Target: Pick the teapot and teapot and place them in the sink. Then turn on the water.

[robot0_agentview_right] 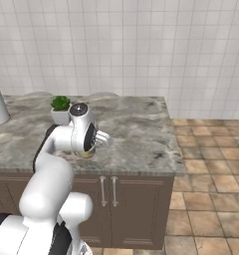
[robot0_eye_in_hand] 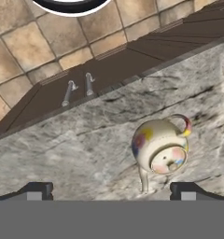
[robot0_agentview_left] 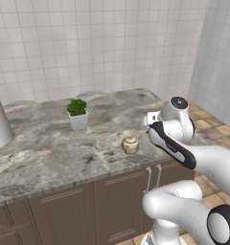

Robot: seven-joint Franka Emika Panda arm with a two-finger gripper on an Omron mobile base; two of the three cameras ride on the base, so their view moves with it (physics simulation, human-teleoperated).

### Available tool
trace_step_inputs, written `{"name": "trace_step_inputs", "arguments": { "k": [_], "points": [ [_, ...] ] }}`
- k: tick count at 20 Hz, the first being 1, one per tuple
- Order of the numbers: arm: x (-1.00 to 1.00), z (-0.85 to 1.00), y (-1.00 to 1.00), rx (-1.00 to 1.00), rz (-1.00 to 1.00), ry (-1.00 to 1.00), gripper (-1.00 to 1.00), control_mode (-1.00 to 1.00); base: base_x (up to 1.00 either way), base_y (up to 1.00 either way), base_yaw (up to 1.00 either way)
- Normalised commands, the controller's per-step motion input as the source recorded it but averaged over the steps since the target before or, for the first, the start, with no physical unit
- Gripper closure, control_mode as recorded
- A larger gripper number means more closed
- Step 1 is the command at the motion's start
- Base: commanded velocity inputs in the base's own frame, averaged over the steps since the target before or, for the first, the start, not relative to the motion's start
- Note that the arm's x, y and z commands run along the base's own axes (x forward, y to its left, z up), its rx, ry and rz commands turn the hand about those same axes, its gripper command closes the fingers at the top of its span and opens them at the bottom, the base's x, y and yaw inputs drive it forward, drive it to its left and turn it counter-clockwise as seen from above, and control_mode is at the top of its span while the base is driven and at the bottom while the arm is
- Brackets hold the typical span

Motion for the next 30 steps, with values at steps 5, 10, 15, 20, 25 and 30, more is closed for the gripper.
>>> {"name": "trace_step_inputs", "arguments": {
  "k": [5, 10, 15, 20, 25, 30],
  "points": [
    [0.01, -0.03, 0.1, 0.0, 0.0, 0.02, -1.0, -1.0, 0.06, 0.36, 0.0],
    [0.01, -0.28, 0.81, 0.0, -0.01, 0.14, -1.0, -1.0, 0.0, 0.0, 0.0],
    [0.1, -0.36, 0.74, 0.0, -0.01, 0.16, -1.0, -1.0, 0.0, 0.0, 0.0],
    [0.26, -0.13, 0.34, 0.0, -0.02, 0.09, -1.0, -1.0, 0.0, 0.0, 0.0],
    [0.4, -0.29, 0.06, 0.0, -0.05, 0.02, -1.0, -1.0, 0.0, 0.0, 0.0],
    [0.12, -0.32, -0.04, 0.0, -0.01, 0.0, -1.0, -1.0, 0.0, 0.0, 0.0]
  ]
}}
